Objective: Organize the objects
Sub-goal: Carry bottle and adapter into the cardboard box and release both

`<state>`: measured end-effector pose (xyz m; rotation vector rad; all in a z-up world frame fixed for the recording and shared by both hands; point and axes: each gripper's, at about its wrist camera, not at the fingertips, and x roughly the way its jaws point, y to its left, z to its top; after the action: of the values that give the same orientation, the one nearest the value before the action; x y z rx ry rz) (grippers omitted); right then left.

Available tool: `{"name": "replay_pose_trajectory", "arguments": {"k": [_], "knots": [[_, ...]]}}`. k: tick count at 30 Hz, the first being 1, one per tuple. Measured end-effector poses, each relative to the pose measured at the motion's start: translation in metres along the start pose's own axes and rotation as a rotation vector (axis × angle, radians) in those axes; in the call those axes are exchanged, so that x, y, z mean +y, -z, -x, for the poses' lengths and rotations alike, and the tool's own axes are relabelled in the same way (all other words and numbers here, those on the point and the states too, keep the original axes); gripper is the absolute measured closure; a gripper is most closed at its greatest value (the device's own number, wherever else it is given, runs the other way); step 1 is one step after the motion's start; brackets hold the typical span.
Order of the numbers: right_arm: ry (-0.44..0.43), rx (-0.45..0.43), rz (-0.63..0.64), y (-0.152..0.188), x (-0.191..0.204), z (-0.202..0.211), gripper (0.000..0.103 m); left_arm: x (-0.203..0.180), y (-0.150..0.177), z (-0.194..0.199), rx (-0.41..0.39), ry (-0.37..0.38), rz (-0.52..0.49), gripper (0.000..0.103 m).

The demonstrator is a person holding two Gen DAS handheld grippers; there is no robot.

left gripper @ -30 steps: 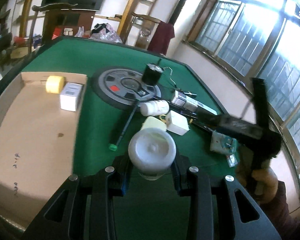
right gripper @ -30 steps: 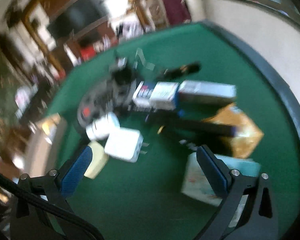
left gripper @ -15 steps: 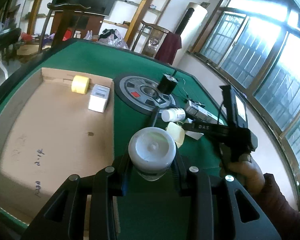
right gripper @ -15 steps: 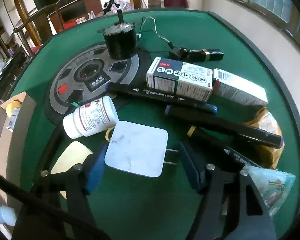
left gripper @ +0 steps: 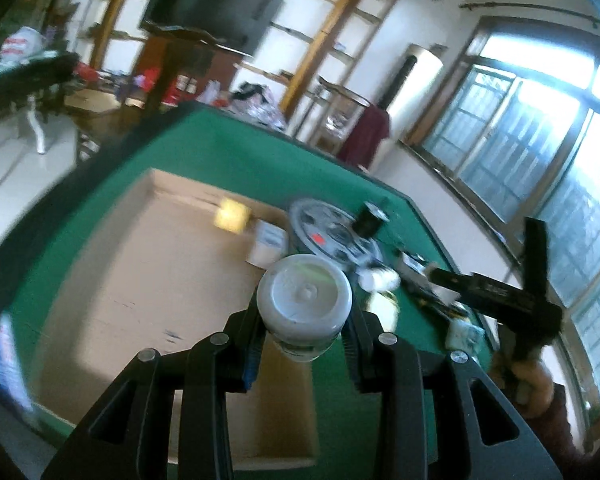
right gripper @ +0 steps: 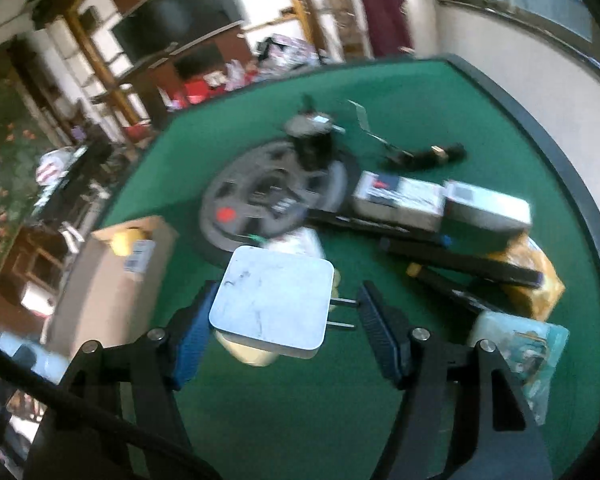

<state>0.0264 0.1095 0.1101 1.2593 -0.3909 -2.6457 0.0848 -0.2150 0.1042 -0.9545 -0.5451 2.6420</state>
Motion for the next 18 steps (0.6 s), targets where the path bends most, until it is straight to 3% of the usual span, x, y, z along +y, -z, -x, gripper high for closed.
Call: {"name": "replay_pose_trajectory", "arguments": {"k": [7,13,18], "knots": [[-0.221,0.083,0.034,-0.017,0.069,-0.032,0.034,0.033,-0.032,-0.002,0.012,-0.136,-0.057,0.073],[-0.339,0.186,0.071,-0.02,0.145,-0.091,0.034,0.064,-0.057,-0.052,0.107,-0.152,-0.062,0.074],[-0.397,0.295,0.017,-0.018,0.184,-0.154,0.034,0.104,-0.067,-0.096,0.216,-0.153,0.02,0.074]]}}
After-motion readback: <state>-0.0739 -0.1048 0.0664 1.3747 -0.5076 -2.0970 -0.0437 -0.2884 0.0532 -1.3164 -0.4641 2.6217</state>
